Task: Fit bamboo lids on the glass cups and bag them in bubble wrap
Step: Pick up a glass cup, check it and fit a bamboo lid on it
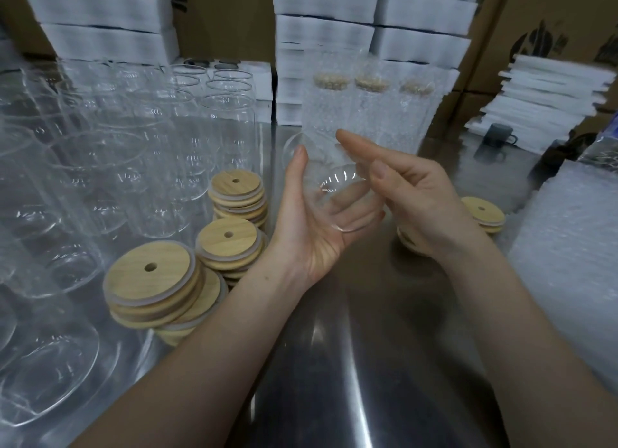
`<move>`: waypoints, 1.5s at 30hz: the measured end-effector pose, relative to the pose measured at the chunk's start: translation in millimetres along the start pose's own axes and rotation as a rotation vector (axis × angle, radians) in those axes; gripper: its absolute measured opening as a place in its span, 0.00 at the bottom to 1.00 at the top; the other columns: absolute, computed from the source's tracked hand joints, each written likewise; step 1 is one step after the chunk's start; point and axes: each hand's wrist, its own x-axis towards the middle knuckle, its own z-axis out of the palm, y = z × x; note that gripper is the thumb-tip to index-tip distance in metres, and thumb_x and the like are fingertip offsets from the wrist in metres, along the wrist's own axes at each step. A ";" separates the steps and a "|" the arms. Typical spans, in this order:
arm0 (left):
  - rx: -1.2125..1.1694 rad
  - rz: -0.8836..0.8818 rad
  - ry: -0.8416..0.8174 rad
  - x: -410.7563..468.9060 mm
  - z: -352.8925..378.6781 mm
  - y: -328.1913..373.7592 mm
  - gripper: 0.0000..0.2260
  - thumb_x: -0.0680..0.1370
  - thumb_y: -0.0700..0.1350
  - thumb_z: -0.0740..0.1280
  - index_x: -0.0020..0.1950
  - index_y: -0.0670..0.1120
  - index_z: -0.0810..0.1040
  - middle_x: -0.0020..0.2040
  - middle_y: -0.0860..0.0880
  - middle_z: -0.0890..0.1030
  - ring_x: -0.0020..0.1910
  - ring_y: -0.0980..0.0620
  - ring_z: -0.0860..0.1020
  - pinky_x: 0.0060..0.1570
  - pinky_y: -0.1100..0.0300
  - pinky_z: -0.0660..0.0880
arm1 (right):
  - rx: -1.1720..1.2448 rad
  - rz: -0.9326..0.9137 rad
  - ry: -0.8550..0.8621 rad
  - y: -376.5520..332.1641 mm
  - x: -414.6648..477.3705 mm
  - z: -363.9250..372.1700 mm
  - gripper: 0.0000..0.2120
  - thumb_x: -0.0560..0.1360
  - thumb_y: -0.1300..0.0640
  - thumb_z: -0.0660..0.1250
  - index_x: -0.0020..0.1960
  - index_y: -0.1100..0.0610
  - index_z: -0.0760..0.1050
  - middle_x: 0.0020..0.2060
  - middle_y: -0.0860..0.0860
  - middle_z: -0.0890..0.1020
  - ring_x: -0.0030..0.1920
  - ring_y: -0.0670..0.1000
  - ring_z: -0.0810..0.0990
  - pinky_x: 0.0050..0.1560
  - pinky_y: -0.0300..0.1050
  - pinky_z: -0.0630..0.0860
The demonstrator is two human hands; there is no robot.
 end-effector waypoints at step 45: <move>0.204 0.096 0.161 7.6 -4.4 -9.7 0.31 0.64 0.68 0.69 0.58 0.48 0.78 0.48 0.42 0.85 0.47 0.40 0.84 0.43 0.46 0.81 | -0.331 -0.018 0.649 24.1 4.1 3.0 0.12 0.83 0.60 0.55 0.54 0.51 0.77 0.51 0.47 0.83 0.54 0.45 0.81 0.58 0.51 0.78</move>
